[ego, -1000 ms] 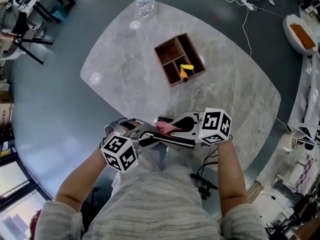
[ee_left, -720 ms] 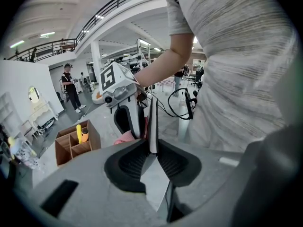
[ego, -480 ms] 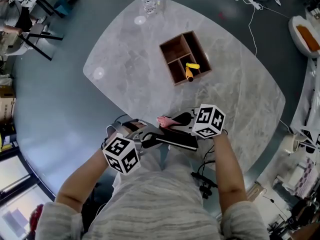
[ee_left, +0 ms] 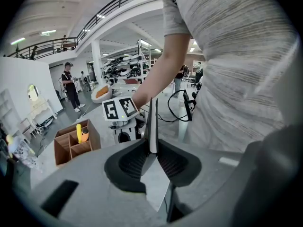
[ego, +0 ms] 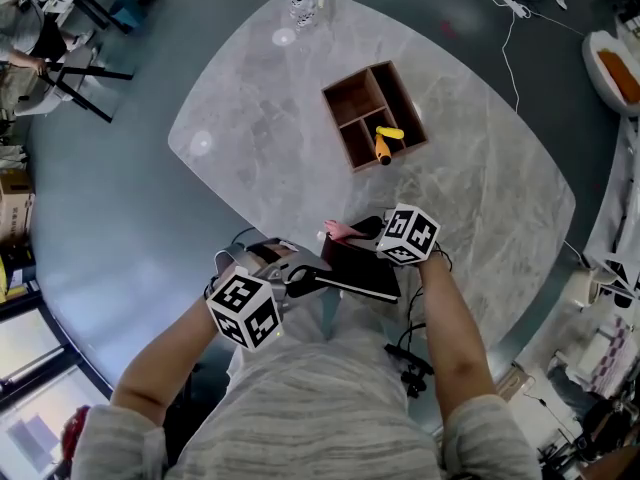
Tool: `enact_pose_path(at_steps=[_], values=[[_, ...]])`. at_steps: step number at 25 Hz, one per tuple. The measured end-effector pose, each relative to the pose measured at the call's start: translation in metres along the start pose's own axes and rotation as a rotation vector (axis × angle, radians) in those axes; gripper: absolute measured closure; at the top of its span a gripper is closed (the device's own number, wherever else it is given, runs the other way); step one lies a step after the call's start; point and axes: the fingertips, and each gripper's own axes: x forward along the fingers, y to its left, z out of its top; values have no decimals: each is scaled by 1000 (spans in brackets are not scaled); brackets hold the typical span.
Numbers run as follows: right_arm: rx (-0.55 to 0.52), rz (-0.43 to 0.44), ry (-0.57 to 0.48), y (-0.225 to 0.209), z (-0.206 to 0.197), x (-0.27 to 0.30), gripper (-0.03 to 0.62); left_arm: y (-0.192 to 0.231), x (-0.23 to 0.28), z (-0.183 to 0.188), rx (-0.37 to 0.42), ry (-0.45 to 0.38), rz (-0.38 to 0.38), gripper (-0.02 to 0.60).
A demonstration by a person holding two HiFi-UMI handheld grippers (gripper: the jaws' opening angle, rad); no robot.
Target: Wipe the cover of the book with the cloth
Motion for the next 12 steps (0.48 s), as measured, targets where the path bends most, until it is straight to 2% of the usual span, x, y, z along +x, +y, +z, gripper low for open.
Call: enact_pose_path(at_steps=[8,12], values=[[-45,-125,52,-21,-15,7,537,3,-2,0,2,-1,-9,503],[-43,-138,85,-23,-20,9,537,4,-1,-1,6,-2,-16,502]])
